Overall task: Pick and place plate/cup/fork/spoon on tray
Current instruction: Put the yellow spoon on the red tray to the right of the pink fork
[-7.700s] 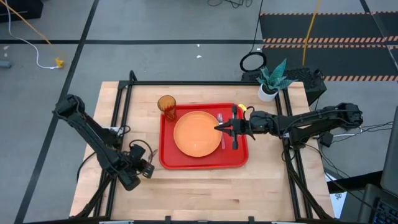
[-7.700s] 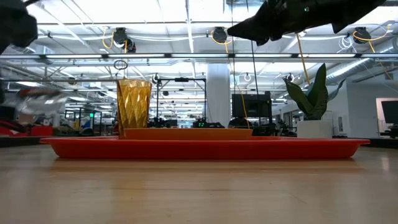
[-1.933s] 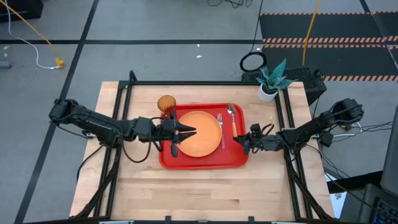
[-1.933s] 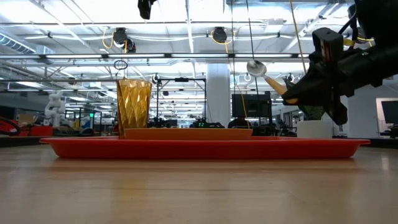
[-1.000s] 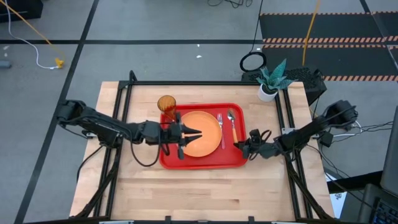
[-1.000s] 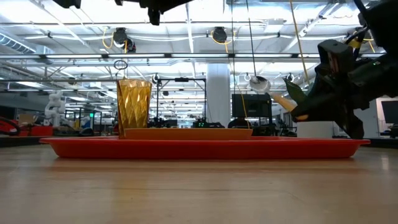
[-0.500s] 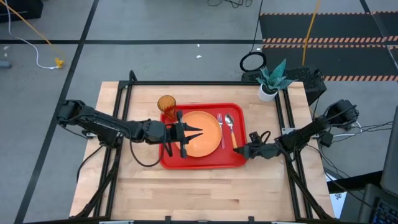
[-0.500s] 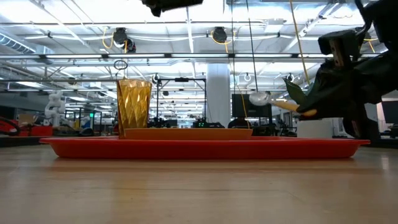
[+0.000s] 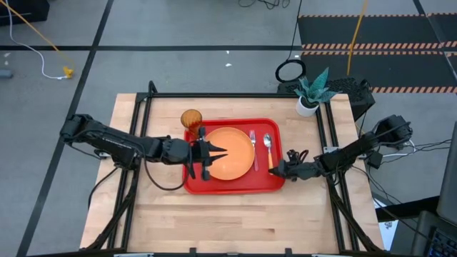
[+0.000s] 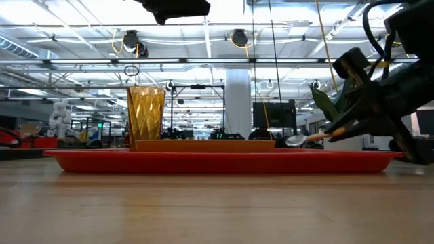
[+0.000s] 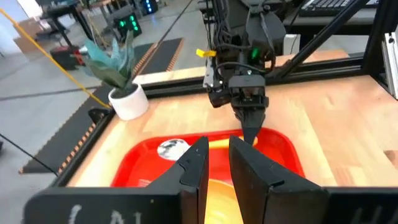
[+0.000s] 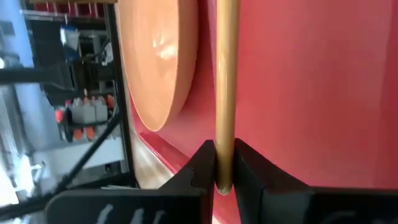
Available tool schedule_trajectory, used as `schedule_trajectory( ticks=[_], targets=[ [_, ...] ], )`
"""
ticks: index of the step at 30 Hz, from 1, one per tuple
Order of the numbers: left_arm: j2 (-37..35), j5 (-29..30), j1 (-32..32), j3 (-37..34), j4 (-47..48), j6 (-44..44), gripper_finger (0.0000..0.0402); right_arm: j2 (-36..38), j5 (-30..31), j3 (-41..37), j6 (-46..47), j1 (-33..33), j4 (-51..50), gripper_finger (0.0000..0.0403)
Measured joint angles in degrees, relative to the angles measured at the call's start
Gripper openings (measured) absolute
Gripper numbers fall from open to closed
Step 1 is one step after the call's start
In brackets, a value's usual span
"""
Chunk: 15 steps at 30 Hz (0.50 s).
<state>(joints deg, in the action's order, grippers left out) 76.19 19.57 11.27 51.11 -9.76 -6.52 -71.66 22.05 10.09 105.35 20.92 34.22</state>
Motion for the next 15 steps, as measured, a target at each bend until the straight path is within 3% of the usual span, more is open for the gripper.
schedule_trajectory(
  ticks=[15],
  targets=[
    [-0.1,-0.1,2.5,0.0,6.4,2.9,0.0067,0.0,-3.1,0.0,6.5,-2.2,-3.2,0.0023]
  ],
)
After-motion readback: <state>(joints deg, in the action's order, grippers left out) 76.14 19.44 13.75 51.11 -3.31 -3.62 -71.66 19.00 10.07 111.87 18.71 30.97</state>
